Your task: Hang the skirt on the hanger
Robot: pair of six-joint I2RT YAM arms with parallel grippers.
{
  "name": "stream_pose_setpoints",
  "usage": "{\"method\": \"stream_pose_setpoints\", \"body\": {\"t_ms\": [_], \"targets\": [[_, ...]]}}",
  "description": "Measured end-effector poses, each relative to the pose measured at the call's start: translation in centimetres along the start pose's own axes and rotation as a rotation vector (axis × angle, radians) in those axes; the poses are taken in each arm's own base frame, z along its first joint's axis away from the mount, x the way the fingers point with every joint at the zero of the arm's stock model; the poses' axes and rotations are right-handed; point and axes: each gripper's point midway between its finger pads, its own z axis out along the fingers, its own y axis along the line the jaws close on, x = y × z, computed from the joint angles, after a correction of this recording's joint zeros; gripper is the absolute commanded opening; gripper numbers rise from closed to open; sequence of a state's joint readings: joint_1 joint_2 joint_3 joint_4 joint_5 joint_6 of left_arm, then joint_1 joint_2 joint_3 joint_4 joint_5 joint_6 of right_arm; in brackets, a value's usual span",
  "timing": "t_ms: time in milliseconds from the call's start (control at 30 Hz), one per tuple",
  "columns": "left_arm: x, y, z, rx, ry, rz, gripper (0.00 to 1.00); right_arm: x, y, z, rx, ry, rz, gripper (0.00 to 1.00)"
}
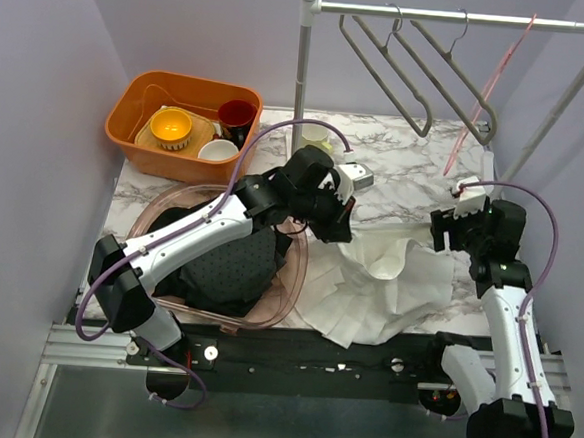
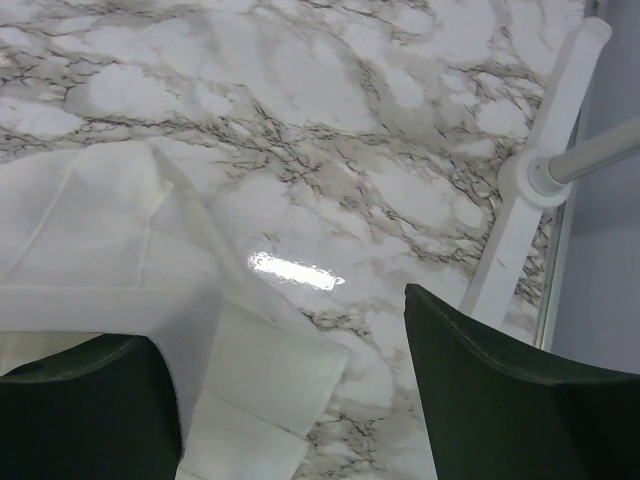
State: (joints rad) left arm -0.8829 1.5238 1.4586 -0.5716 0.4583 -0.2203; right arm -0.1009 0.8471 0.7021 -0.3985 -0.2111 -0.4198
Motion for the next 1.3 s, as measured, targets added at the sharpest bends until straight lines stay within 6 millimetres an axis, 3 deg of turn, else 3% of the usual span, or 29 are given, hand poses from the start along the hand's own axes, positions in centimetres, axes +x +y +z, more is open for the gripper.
{"method": "stream_pose_setpoints", "body": {"t_ms": [133,200,333,467,600,700,800,1100,1300], "targets": [[-0.5,0.4,0.0,-0.019,-0.007,0.028,0.00,-0.1,-1.9,-0.5,0.022,-0.010,0.020,0.88],[-1.3,1.1,0.2,-0.048,-0.019,0.037,0.00,-0.7,-2.7,-1.0,0.020,-0.025,0.020,0.90],[-1.7,3.4,1.0,-0.145,-0.018,0.036,0.00,-0.1,-4.6,-1.4,0.036,-0.002,0.044,0.94],[0.1,5.5,2.6,-0.200,0.024,0.009,0.00,0.7,-5.1,-1.9,0.010,0.030,0.052,1.00],[3.4,6.7,4.3,-0.200,0.111,-0.055,0.00,0.8,-3.7,-3.3,-0.081,0.050,0.023,1.00],[4.6,6.6,4.7,-0.179,0.143,-0.087,0.00,-0.9,-2.8,-5.3,-0.114,0.012,-0.014,1.00],[4.5,6.1,4.5,-0.151,0.138,-0.101,0.00,-4.2,-3.1,-8.0,-0.086,-0.049,-0.057,1.00],[5.6,5.0,4.1,-0.106,0.145,-0.102,0.00,-10.1,-2.8,-12.5,-0.090,-0.147,-0.054,0.99],[5.2,4.1,3.4,-0.087,0.127,-0.090,0.00,-16.4,-2.5,-15.8,-0.146,-0.266,-0.055,0.96]]}}
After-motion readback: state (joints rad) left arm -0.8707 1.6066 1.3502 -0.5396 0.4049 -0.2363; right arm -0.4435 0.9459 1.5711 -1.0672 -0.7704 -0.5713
